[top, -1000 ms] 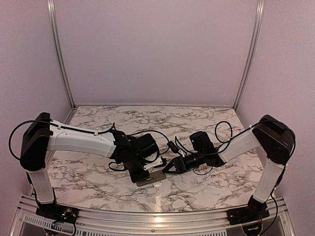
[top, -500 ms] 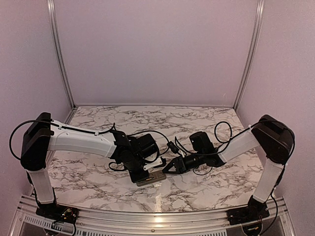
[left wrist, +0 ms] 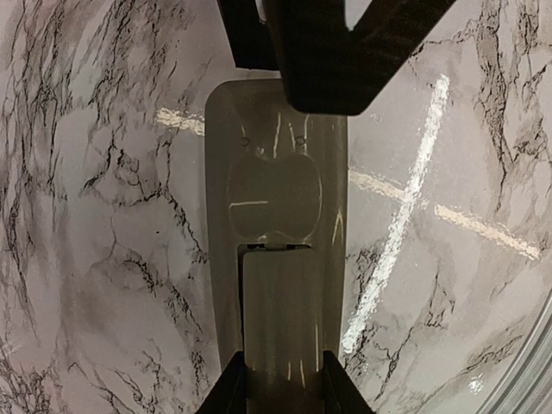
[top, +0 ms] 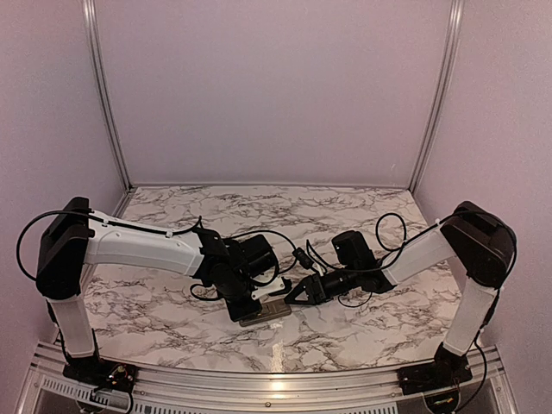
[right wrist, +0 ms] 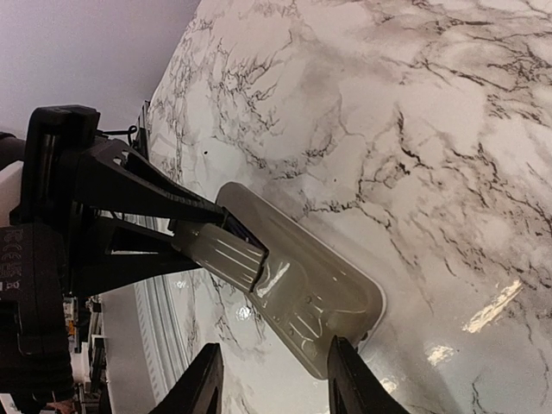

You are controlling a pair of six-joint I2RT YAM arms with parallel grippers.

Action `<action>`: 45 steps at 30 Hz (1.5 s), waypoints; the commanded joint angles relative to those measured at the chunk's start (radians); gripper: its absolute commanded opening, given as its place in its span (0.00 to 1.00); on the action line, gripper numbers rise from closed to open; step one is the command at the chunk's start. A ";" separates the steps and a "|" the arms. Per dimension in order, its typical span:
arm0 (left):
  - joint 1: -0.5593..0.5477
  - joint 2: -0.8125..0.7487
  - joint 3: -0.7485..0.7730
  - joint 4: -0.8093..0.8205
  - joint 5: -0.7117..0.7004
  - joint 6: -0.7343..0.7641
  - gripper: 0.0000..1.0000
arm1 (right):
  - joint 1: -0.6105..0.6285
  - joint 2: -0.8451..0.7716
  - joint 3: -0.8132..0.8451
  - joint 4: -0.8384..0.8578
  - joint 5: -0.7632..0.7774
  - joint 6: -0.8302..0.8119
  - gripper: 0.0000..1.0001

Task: Load the batteries into the remote control
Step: Place the battery cover on the remote control without the battery cover, then press the battery cover on the remote control.

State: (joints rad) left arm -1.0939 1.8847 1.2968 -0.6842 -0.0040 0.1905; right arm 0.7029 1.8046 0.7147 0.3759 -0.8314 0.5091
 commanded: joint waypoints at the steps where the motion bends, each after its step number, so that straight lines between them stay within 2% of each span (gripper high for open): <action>1: 0.002 0.010 0.015 -0.021 0.012 0.002 0.29 | -0.005 0.013 0.002 0.018 -0.014 0.005 0.40; 8: 0.002 0.031 0.033 -0.021 -0.044 -0.005 0.29 | -0.006 0.009 0.001 0.020 -0.016 0.006 0.39; 20: 0.002 0.031 0.049 -0.013 -0.038 0.000 0.29 | -0.006 0.009 0.001 0.020 -0.021 0.004 0.39; 28: 0.002 -0.010 0.036 -0.014 -0.010 0.001 0.45 | -0.005 0.003 0.002 0.017 -0.020 0.003 0.39; 33: 0.008 -0.078 0.010 0.008 0.001 -0.019 0.51 | -0.005 -0.009 0.000 0.007 -0.012 -0.002 0.39; 39: 0.073 -0.193 -0.095 0.100 0.064 -0.089 0.49 | -0.006 -0.032 0.000 -0.009 0.003 -0.011 0.39; 45: 0.092 -0.176 -0.115 0.121 0.068 -0.099 0.46 | -0.006 -0.056 0.001 -0.026 0.007 -0.013 0.39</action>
State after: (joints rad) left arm -1.0023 1.6939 1.1999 -0.6056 0.0383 0.1116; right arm 0.7029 1.7882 0.7143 0.3752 -0.8387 0.5045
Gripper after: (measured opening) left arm 0.465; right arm 0.389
